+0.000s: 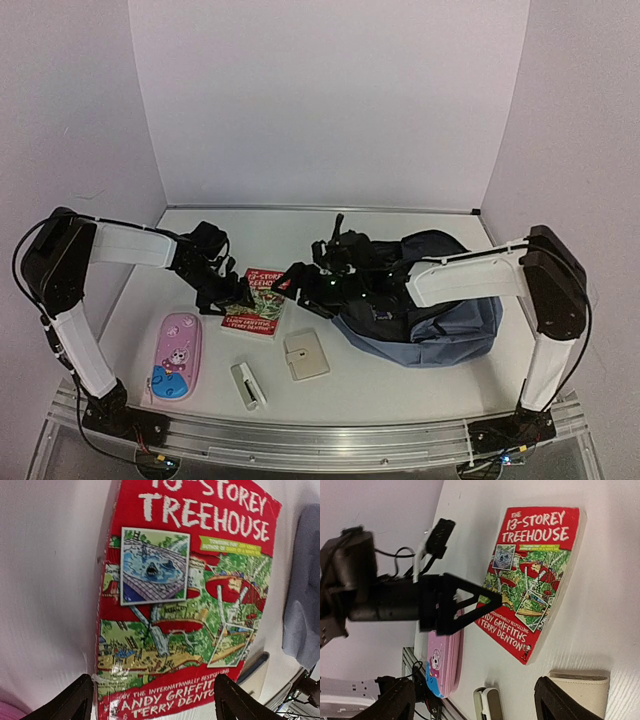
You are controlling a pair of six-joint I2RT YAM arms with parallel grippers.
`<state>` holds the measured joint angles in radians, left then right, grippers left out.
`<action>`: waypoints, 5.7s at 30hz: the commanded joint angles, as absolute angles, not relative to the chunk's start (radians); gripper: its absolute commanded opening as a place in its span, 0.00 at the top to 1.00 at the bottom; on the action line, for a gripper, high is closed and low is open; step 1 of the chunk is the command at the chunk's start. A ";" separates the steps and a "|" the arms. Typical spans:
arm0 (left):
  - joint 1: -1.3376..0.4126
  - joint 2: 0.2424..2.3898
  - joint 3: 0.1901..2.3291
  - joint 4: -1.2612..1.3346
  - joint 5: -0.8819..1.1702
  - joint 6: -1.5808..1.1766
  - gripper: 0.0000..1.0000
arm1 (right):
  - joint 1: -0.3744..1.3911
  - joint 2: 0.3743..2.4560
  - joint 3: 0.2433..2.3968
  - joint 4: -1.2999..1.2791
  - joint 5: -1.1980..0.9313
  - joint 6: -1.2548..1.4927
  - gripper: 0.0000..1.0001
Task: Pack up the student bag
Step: Pick up the book from the center of the board.
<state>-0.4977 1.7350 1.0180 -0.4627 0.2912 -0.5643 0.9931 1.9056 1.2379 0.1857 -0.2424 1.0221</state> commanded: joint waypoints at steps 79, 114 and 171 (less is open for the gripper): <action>-0.440 1.093 1.146 -0.777 0.312 -0.508 0.01 | 0.898 1.905 1.385 0.578 -0.692 0.704 1.00; -0.455 1.324 1.316 -0.897 1.007 -0.345 0.23 | 0.922 1.761 1.392 0.202 -1.014 0.419 1.00; -0.453 0.920 0.867 0.079 0.669 -1.008 1.00 | 0.877 1.769 1.090 0.937 -0.719 1.060 0.32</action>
